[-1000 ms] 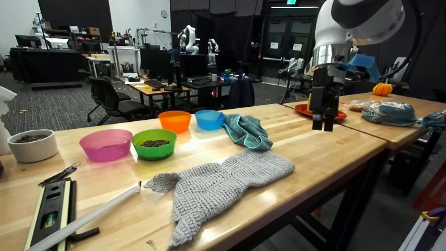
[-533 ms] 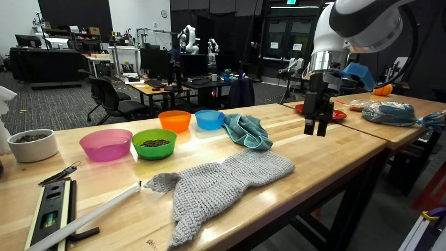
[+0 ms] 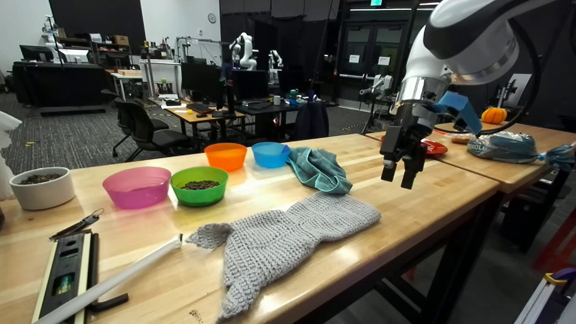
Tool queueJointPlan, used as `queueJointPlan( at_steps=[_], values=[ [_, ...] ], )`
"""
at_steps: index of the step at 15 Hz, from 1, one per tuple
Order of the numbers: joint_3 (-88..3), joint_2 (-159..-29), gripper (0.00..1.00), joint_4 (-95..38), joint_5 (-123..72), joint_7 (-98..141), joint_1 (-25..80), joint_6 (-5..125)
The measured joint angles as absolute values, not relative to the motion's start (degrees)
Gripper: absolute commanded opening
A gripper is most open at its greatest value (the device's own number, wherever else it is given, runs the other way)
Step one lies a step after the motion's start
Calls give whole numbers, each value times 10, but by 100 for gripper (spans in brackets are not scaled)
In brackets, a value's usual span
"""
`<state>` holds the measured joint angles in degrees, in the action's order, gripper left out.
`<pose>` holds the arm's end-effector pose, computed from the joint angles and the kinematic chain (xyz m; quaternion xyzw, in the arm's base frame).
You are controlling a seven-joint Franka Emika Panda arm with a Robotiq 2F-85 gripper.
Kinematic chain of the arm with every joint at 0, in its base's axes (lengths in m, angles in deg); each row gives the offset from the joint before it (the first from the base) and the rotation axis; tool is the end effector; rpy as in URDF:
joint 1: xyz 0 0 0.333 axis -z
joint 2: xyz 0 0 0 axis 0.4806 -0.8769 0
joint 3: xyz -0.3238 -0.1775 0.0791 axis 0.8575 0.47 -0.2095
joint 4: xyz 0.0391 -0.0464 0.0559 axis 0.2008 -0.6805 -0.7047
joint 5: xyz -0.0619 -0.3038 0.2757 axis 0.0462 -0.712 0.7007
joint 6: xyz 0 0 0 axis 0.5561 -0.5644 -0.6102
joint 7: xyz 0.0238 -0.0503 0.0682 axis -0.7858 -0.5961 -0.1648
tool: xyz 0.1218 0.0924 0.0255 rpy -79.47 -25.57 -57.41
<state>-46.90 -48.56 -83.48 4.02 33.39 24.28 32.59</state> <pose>0.3408 0.0857 0.4269 -0.9736 -0.0211 0.0899 0.2087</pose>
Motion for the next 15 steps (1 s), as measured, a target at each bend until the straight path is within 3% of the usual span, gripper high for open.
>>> queueJointPlan(
  at_steps=[15],
  values=[
    [-481,-489,100,-902,85,350,183,468]
  ],
)
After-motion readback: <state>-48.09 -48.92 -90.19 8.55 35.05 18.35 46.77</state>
